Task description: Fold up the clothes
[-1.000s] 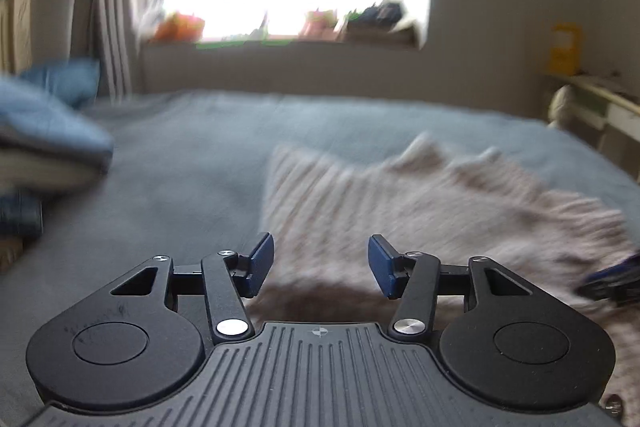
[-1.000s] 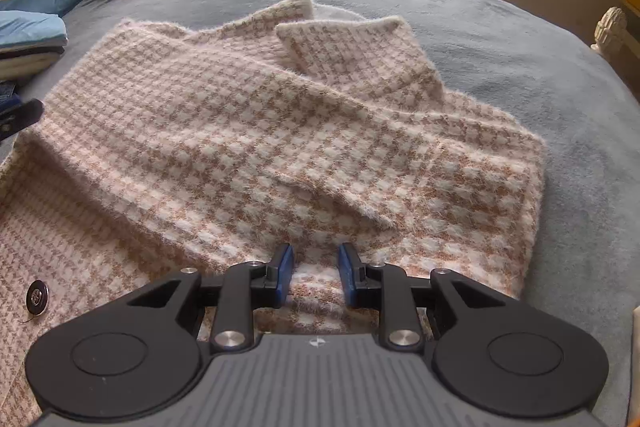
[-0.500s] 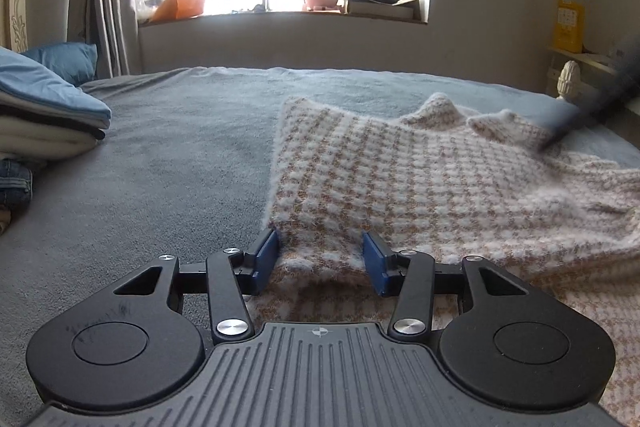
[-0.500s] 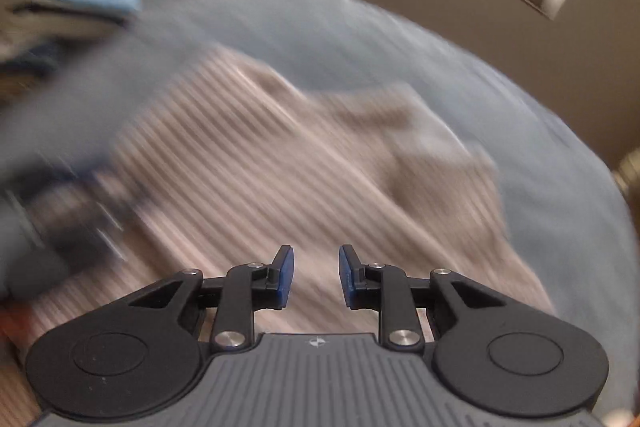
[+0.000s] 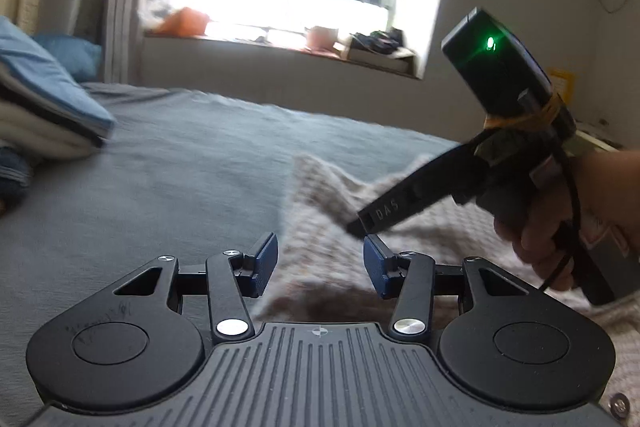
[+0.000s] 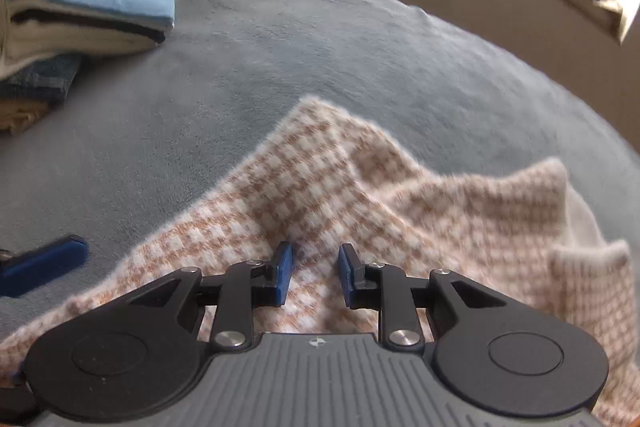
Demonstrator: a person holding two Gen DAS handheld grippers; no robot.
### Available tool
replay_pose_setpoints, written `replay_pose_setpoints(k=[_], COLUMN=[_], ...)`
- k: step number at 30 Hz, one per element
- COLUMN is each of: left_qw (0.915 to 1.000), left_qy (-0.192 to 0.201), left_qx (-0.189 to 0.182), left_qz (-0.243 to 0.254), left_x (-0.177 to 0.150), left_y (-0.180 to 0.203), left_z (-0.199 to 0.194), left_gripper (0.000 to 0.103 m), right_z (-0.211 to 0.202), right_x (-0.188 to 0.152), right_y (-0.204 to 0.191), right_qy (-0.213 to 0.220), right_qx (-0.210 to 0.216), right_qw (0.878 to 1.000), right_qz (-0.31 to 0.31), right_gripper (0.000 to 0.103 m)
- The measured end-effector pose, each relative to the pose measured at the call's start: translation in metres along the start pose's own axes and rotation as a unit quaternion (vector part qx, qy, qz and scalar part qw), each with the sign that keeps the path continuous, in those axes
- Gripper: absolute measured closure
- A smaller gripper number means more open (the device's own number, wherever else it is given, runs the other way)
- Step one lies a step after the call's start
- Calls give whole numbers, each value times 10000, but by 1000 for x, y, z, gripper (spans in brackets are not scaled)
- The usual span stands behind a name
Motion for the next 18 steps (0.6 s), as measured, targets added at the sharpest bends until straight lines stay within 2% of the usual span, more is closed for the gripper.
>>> replay_pose_setpoints(k=[3, 5, 7, 9, 12, 14, 16, 18], left_qw=[9995, 9993, 9992, 9991, 9990, 9989, 9989, 9989], left_qy=[-270, -314, -346, -360, -368, -387, -402, -413], left_qx=[144, 185, 205, 235, 246, 244, 232, 216], left_qz=[87, 52, 38, 60, 64, 38, -1, -42], left_x=[-8, -10, -11, -11, -12, -13, -13, -13], left_y=[2, 1, 1, 0, 0, -1, -3, -4], left_z=[13, 13, 12, 13, 12, 12, 12, 12], left_gripper=[55, 55, 55, 55, 55, 55, 54, 54], right_z=[-5, -13, -26, -34, -18, 6, 26, 27], right_x=[3, 11, 24, 42, 59, 58, 53, 57], right_y=[6, 6, 0, -10, -29, -31, -23, -15], right_qy=[-207, -279, -88, 168, 184, -66, -254, -200], right_qx=[-29, -242, -294, -67, 272, 192, 98, 134], right_qw=[9998, 9992, 9992, 9992, 9973, 9967, 9971, 9990], right_qz=[-8, -120, -274, -363, -658, -792, -708, -381], right_gripper=[78, 80, 80, 81, 83, 85, 84, 85])
Point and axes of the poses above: each gripper's, at about its wrist camera, not at the fingertips, and z roughly the way its jaws point, y to its right, x to its top, the point moved 4 cm from there along z, roughly the way its jaws point, and after that the axes turned 15 degrees about -z, right-handed, at the moved point
